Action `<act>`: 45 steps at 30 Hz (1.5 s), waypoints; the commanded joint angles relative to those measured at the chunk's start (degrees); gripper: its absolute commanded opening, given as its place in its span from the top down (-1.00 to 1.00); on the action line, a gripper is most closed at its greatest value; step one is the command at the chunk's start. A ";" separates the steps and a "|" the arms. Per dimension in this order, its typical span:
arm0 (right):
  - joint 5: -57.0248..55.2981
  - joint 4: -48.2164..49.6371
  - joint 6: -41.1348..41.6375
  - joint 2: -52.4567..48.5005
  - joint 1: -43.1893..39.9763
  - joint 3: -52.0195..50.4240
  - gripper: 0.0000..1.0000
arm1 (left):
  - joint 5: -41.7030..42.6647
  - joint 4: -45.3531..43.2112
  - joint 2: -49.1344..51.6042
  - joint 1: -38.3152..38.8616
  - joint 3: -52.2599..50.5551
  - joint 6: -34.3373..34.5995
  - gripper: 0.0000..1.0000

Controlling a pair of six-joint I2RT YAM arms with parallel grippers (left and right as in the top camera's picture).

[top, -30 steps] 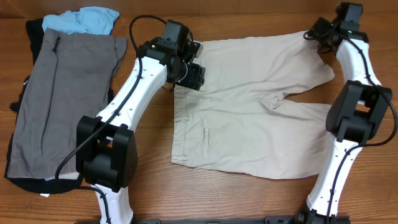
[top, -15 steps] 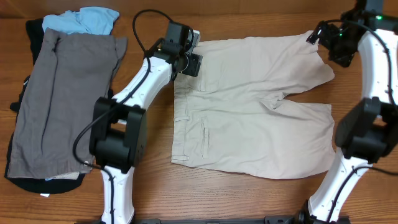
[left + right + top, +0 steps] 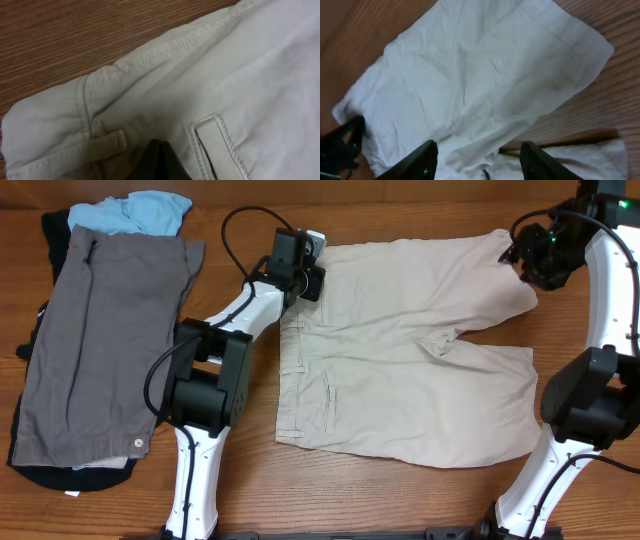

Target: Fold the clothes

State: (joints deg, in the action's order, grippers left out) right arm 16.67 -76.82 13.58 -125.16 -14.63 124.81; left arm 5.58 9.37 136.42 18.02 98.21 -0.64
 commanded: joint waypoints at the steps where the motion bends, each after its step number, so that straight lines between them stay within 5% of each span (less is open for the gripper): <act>1: -0.07 -0.28 -0.09 0.44 -0.13 0.50 -0.10 | -9.62 0.63 4.76 -0.48 0.02 -1.05 0.92; 9: -0.81 -0.48 -0.07 0.44 -0.13 0.50 -0.11 | -13.38 -2.99 5.14 -7.85 1.05 -1.55 0.92; 13: -1.16 -0.37 -0.07 0.44 -0.13 0.48 -0.17 | -5.68 -3.02 5.14 -10.78 3.61 -5.31 0.92; 16: -1.14 0.17 -0.09 0.44 -0.13 0.48 -0.31 | -2.75 -2.93 5.11 -10.88 5.49 -5.77 0.31; 20: -1.14 0.15 -0.33 0.70 -0.13 1.03 -0.32 | -2.75 3.58 3.82 -9.99 9.16 -5.75 -0.20; 25: -1.14 -2.60 -0.26 5.90 -0.13 2.99 -0.39 | -2.75 25.90 -2.69 -9.64 19.58 -1.88 -0.79; 32: -2.64 -12.98 4.33 18.43 -0.13 2.99 -0.45 | 4.44 54.82 -14.91 -9.64 29.55 5.84 -0.91; 37: -3.41 -20.24 13.68 23.61 -0.11 2.80 -0.45 | 9.77 65.70 -21.44 -9.64 29.55 19.76 -0.55; 40: 0.46 -20.24 13.49 25.64 0.22 -1.22 -0.52 | 11.32 74.75 -21.66 -9.57 29.27 22.32 -0.42; 45: -0.94 -20.24 14.49 28.68 0.20 -11.58 -0.53 | 8.07 82.49 -21.53 -8.57 21.86 36.52 -0.43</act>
State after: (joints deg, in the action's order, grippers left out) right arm 16.34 -97.01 26.22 -98.61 -14.59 118.96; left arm 14.57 90.21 113.56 8.03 124.77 23.57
